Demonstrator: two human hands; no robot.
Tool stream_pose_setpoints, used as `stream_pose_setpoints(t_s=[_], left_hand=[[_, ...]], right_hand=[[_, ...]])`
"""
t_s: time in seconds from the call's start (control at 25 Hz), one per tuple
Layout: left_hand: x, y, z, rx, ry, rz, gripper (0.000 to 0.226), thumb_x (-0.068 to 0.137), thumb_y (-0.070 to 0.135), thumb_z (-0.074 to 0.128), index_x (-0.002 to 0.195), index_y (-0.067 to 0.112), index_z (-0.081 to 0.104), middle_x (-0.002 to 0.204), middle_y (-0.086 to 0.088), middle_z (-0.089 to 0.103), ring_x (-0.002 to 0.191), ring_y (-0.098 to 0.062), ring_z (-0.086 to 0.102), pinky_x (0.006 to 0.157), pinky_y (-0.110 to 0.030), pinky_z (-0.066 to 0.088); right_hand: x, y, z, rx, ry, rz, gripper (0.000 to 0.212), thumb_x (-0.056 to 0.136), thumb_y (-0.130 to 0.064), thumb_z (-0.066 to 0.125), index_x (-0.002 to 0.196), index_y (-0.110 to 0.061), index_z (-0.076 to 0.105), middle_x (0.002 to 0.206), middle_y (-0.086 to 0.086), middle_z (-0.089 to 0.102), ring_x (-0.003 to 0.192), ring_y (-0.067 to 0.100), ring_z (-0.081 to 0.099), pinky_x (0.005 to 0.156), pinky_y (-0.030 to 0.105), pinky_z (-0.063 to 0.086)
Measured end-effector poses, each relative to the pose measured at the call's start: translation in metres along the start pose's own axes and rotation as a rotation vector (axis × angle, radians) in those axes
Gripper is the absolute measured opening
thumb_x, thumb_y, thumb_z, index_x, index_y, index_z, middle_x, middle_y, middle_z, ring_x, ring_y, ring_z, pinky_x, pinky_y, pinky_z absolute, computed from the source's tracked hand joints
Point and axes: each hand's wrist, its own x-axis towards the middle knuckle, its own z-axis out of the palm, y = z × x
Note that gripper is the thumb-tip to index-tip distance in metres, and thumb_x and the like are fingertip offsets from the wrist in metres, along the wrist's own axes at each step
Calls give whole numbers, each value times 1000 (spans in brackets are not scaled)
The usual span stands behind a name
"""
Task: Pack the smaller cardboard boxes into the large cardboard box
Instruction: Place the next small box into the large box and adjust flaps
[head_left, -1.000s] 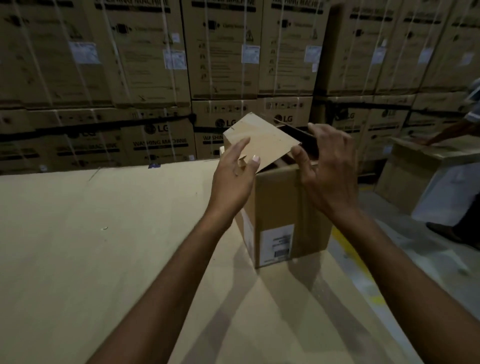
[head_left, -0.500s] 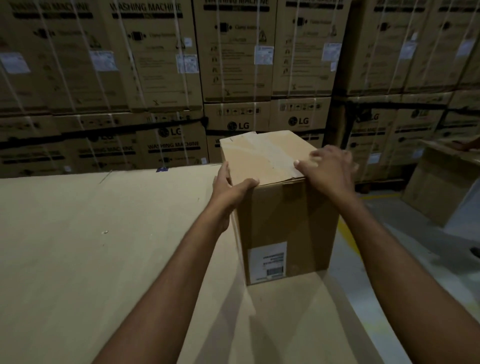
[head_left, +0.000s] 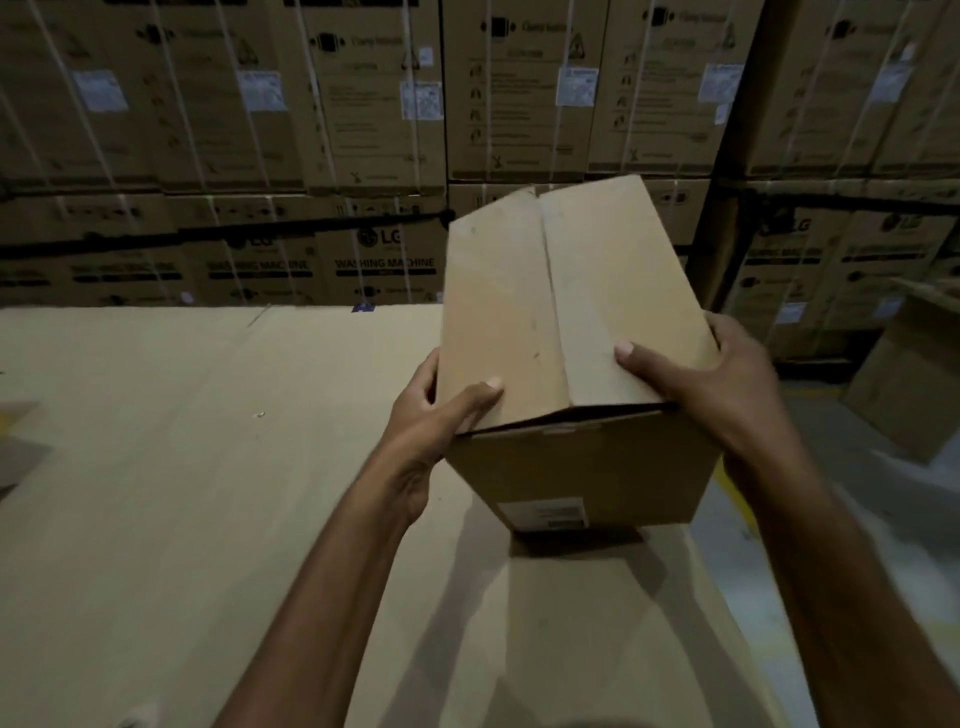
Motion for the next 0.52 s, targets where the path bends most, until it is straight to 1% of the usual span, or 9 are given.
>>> stream_pose_setpoints(t_s=[0.04,0.12,0.2,0.24,0.28,0.36,0.4,0.44,0.52], left_hand=[[-17,-1,-12,-1,31,38,63,78,43,84,136,38,59,118,11,73,111,-16,68,89,-35,58],[-51,3,-38,-1,121,98,58,71,53,81,126,39,65,112,14,75,105,-7,71,83,-25,58],[-86,9,-70,20,244,142,53,72,49,81,122,41,65,112,17,73,97,3,69,71,-12,53],[-105,11,-89,36,296,157,56,73,45,82,126,40,64,117,18,70,98,5,67,68,-9,51],[-123,14,-107,55,341,166,61,74,42,84,131,37,64,125,17,66,103,4,64,69,-8,50],[-154,17,-143,80,423,191,63,73,37,86,133,34,65,139,16,58,116,2,57,76,-11,47],[-168,17,-162,81,457,209,68,73,35,87,136,34,63,141,17,56,120,0,55,79,-12,47],[-186,18,-185,73,495,221,77,72,33,88,143,33,57,141,17,55,120,-1,55,81,-13,48],[-219,20,-225,35,557,229,90,71,31,89,151,28,47,140,14,57,117,1,59,85,-14,52]], right_hand=[[-26,-4,6,29,28,-43,86,69,-54,90,142,-28,52,121,-14,60,112,12,60,98,40,54],[-66,-14,22,52,44,-90,93,68,-54,89,148,-32,46,120,-21,55,110,6,56,93,30,51],[-101,-25,38,23,31,-137,95,68,-56,87,150,-36,44,120,-24,50,109,3,52,88,22,45],[-119,-32,47,22,15,-170,92,68,-58,86,149,-38,45,122,-24,50,111,2,51,85,19,44],[-135,-40,56,38,-11,-194,88,68,-59,85,146,-40,49,125,-25,49,113,2,50,82,16,43],[-165,-53,77,81,-84,-201,83,70,-59,84,144,-42,51,129,-25,47,118,2,48,78,11,40],[-179,-60,89,110,-115,-200,86,70,-57,85,146,-42,48,131,-24,46,120,3,46,78,11,40],[-197,-70,104,143,-147,-199,91,70,-54,86,150,-40,44,135,-23,45,120,3,45,79,12,41],[-234,-90,129,220,-204,-184,102,70,-47,89,157,-34,37,144,-15,47,121,5,46,81,14,43]])
